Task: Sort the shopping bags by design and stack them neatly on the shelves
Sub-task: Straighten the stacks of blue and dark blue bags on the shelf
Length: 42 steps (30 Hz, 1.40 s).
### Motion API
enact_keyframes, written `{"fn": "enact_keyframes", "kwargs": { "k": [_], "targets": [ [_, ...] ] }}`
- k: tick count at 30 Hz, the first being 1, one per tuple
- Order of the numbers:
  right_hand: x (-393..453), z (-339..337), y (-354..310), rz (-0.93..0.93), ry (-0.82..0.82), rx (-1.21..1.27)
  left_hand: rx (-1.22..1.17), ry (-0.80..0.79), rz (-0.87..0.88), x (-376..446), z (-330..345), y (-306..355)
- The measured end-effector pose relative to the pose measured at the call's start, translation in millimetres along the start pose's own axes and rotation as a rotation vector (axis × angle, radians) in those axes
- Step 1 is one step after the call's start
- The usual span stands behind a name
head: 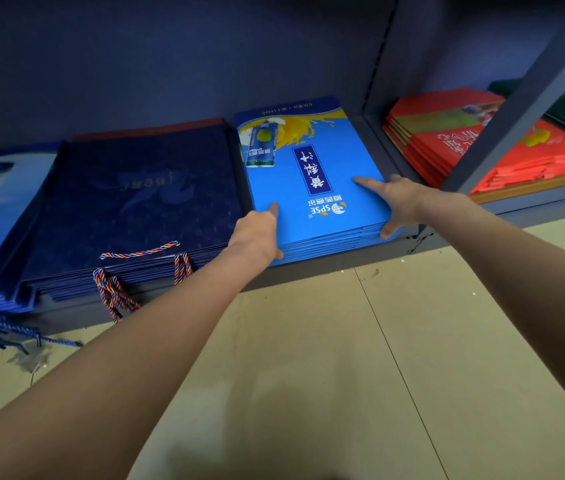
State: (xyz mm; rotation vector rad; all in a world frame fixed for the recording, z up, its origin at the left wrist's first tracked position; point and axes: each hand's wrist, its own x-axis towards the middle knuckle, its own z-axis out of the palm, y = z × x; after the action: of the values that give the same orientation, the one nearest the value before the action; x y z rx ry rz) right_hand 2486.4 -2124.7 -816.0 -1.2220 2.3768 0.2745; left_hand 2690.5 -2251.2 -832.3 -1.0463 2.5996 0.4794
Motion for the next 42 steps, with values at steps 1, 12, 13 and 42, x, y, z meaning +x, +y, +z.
{"fn": "enact_keyframes", "kwargs": {
  "k": [1,12,13,42],
  "targets": [
    [-1.4,0.8,0.8,-0.005,0.007,-0.005,0.011,-0.006,0.003,0.8,-0.6,0.2],
    [-10.4,8.0,4.2,-0.004,0.049,0.003,0.042,-0.037,-0.007,4.8,-3.7,1.7],
    [-10.2,8.6,4.0,-0.002,0.05,0.016,0.024,-0.028,-0.013,3.6,-2.3,1.9],
    [-8.3,21.3,-5.8,0.081,0.065,0.051,0.026,0.068,-0.115,8.2,22.7,6.4]
  ]
}}
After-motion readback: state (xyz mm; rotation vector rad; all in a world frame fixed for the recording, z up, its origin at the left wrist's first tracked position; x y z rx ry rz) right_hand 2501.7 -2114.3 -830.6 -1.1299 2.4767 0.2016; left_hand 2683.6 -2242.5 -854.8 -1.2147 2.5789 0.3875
